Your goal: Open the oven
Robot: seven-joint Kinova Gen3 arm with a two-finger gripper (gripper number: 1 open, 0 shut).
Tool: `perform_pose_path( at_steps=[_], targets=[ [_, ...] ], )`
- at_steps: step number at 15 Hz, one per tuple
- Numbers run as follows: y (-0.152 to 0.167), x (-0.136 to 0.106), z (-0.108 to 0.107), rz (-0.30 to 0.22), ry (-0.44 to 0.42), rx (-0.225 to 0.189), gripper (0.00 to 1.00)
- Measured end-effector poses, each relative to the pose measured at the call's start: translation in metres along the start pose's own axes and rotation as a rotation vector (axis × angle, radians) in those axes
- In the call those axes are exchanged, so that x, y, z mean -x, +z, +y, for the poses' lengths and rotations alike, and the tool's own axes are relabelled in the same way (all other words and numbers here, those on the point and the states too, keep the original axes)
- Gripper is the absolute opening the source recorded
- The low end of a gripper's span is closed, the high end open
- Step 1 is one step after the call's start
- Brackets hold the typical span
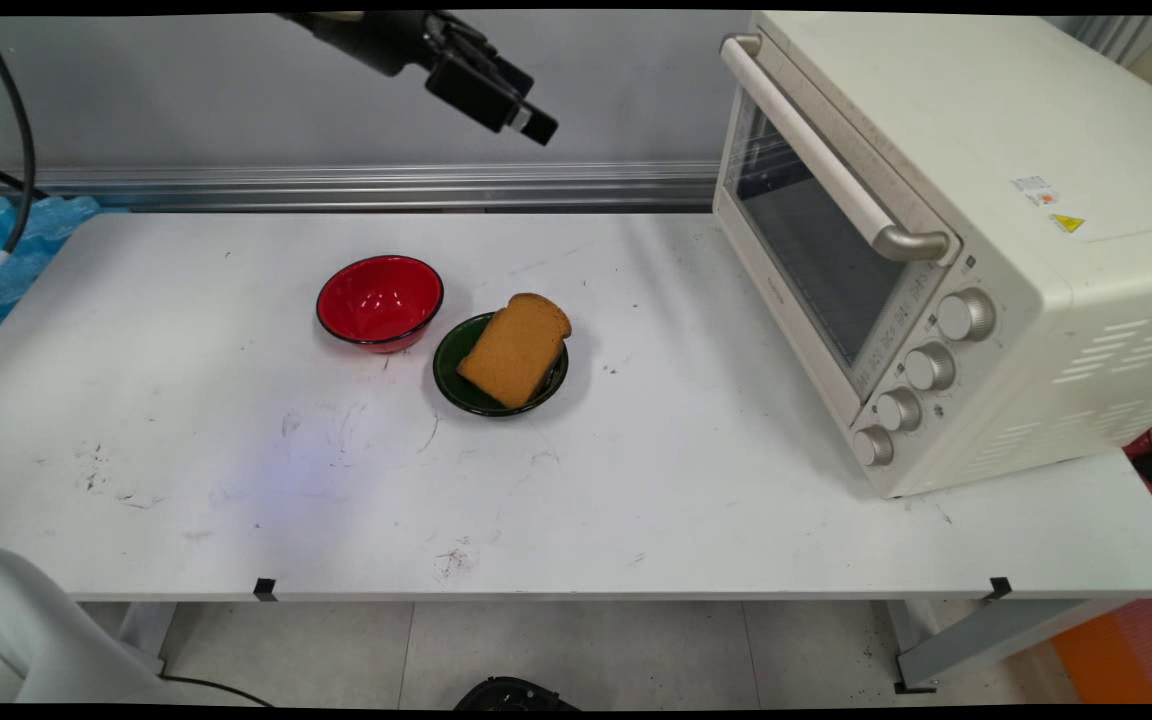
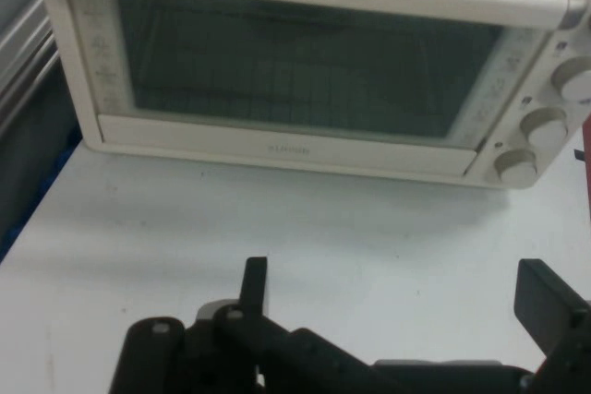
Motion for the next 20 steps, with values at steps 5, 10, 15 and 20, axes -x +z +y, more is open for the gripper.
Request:
perform_pose_path(
  at_steps=[5, 10, 15, 20],
  targets=[
    [0.022, -0.018, 0.002, 0.012, -0.003, -0.003, 1.00],
    [0.048, -0.039, 0.007, 0.020, -0.010, -0.009, 1.00],
    [0.075, -0.064, 0.012, 0.050, -0.009, -0.021, 1.00],
    [0.094, -0.076, 0.011, 0.076, -0.009, -0.031, 1.00]
  ],
)
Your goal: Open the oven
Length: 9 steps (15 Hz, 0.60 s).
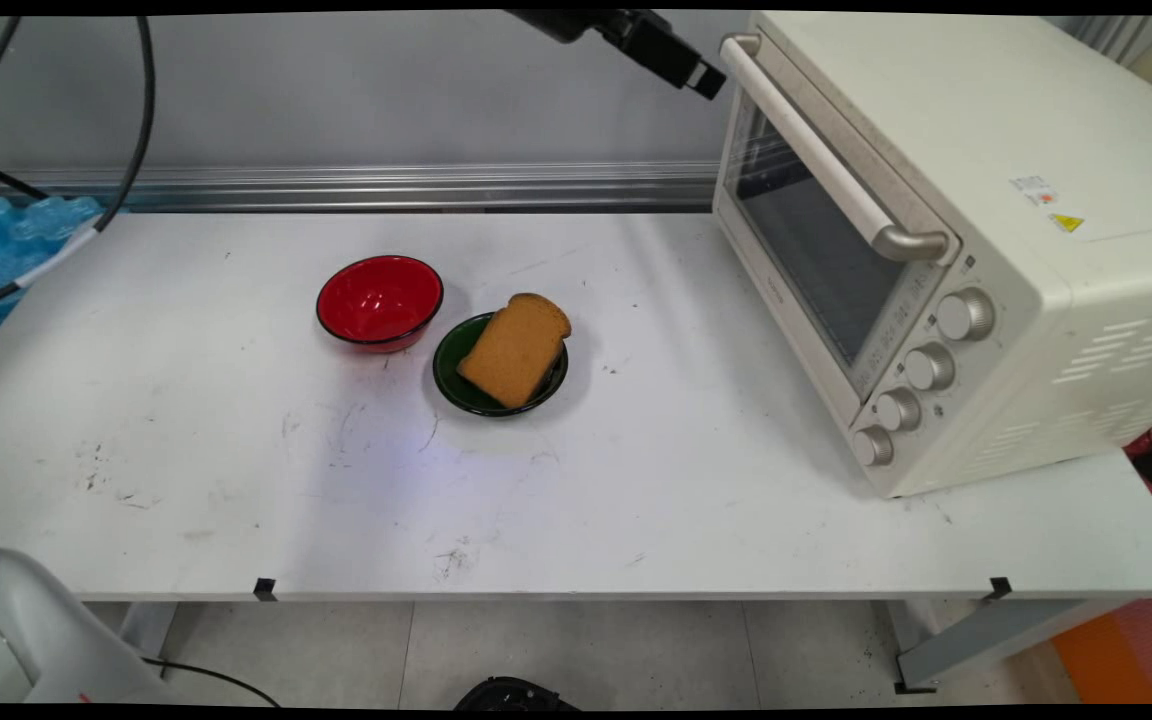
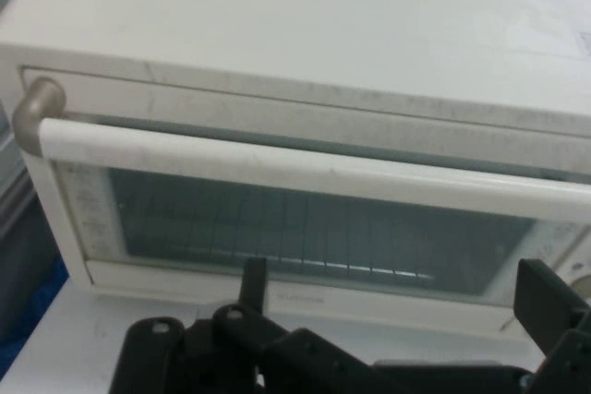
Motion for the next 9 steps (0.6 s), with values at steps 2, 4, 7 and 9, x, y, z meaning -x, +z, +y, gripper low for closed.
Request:
perform_pose_path(
  at_steps=[2, 4, 7, 9],
  targets=[
    [0.008, -0.004, 0.001, 0.006, 0.001, -0.003, 1.00],
    [0.015, -0.009, 0.002, 0.015, 0.002, -0.005, 1.00],
    [0.026, -0.016, 0.004, 0.019, 0.010, -0.006, 1.00],
    [0.031, -0.020, 0.005, 0.016, 0.017, -0.005, 1.00]
  ],
)
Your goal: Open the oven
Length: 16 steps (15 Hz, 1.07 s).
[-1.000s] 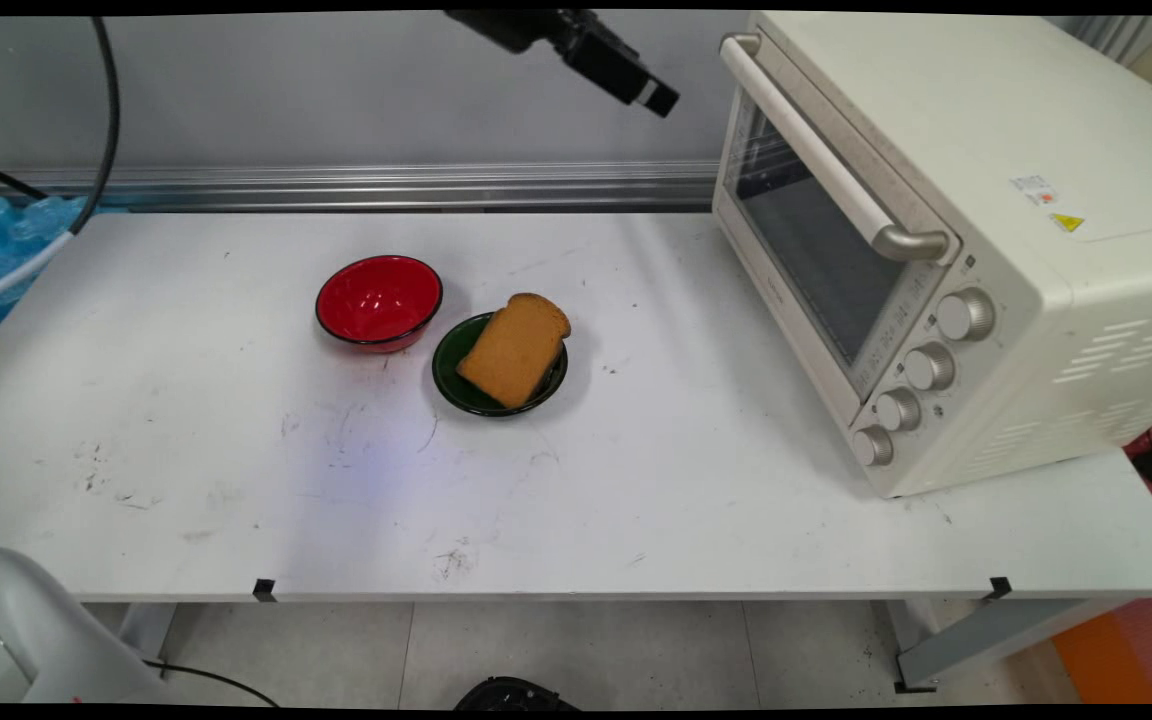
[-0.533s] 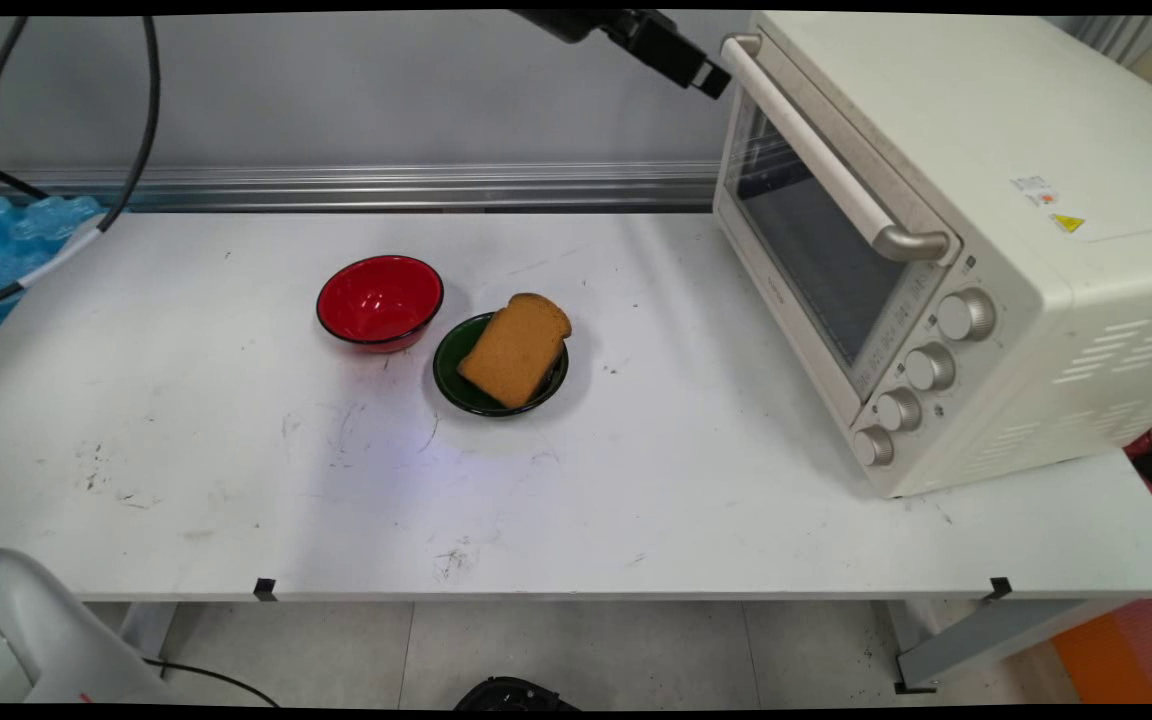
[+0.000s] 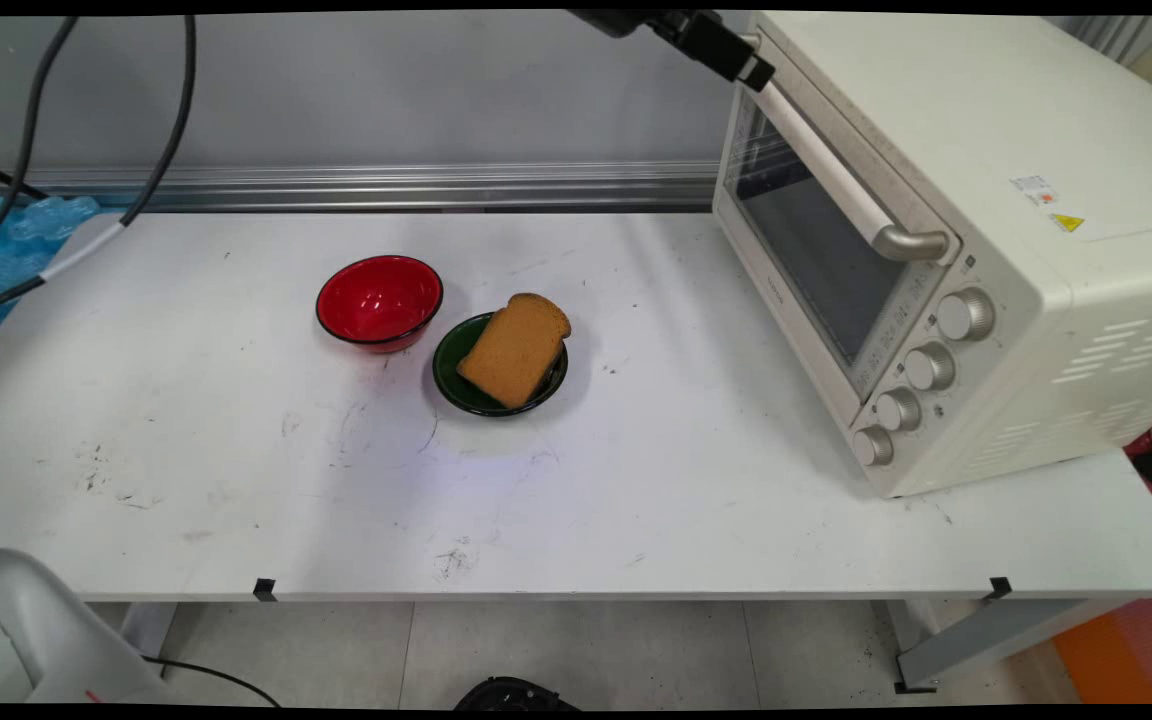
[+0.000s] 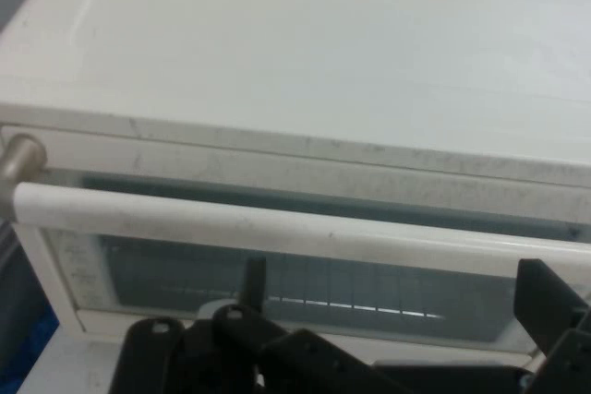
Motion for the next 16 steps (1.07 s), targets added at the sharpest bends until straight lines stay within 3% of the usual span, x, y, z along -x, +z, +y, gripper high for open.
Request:
perform_pose_path(
  at_steps=[16],
  targets=[
    [0.054, -0.035, 0.014, -0.091, 0.078, -0.020, 1.00]
  ],
)
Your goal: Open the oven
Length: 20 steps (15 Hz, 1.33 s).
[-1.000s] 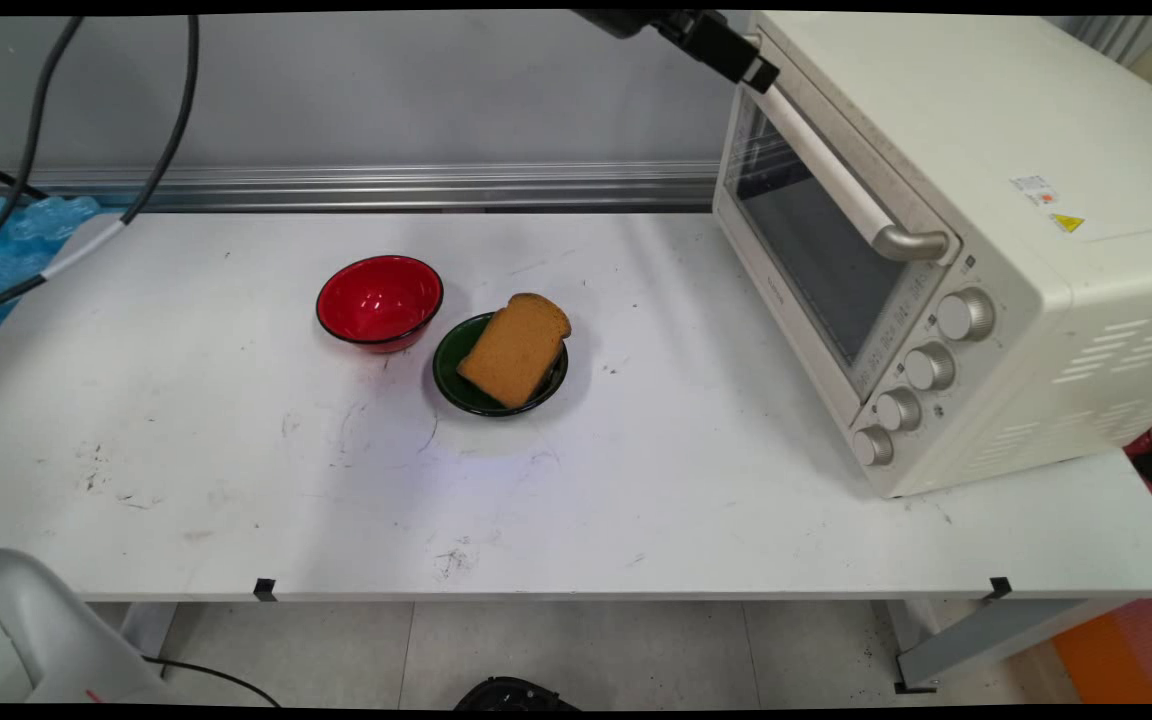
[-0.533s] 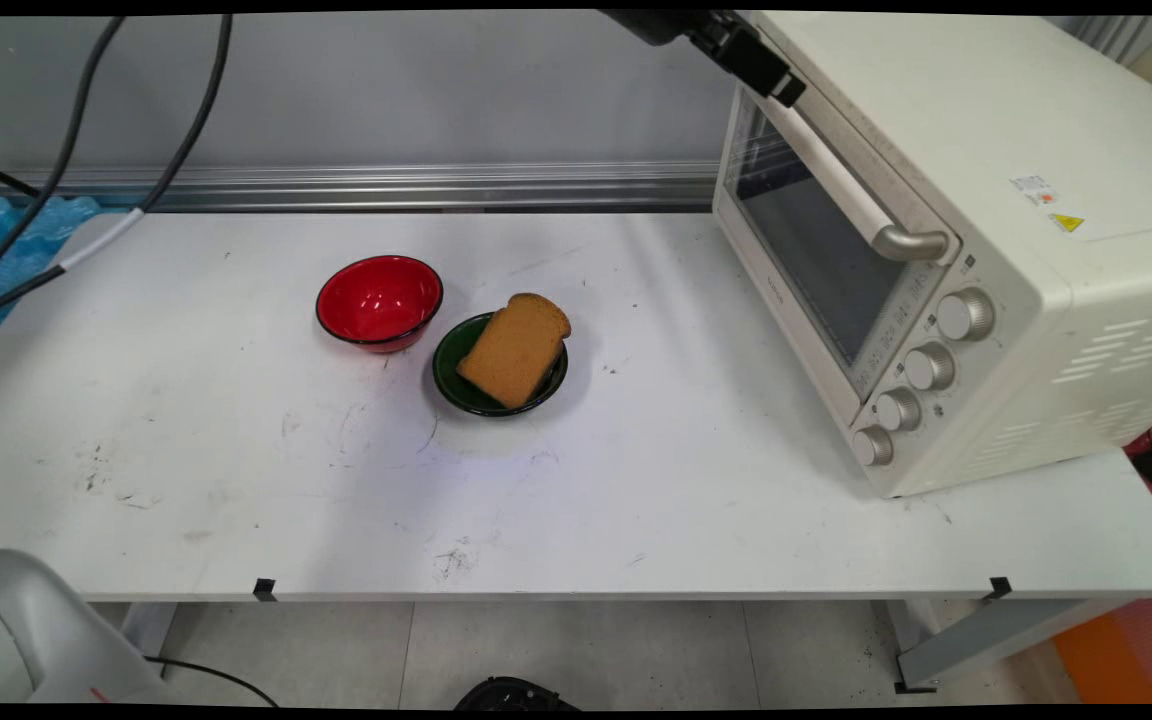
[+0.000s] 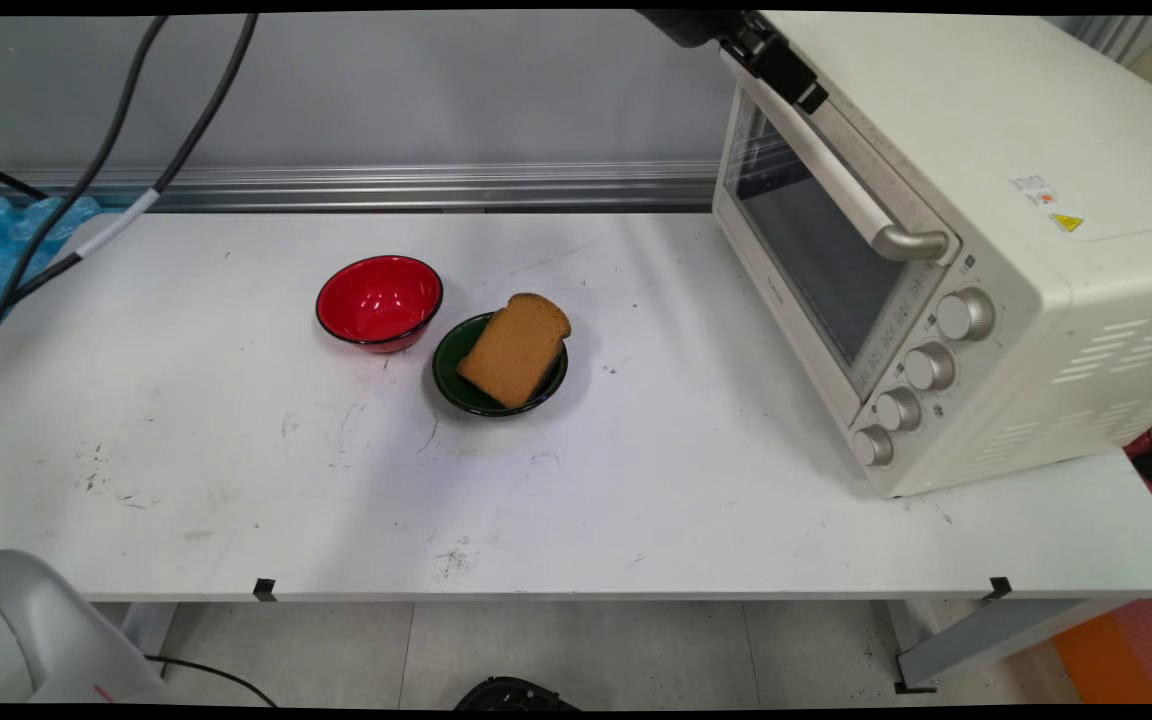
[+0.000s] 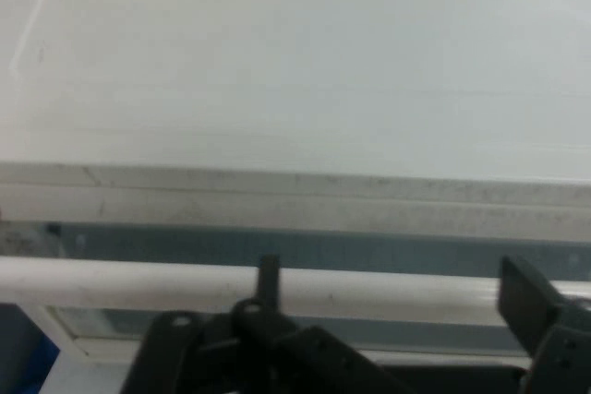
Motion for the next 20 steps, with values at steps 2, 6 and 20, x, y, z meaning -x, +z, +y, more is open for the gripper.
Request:
perform_pose_path(
  at_steps=[2, 6, 20],
  targets=[
    [0.003, -0.004, 0.001, -0.012, 0.007, -0.004, 0.00],
    [0.009, -0.012, 0.004, -0.033, 0.021, -0.006, 0.00],
    [0.042, -0.029, 0.005, -0.101, 0.033, -0.026, 0.00]
  ],
)
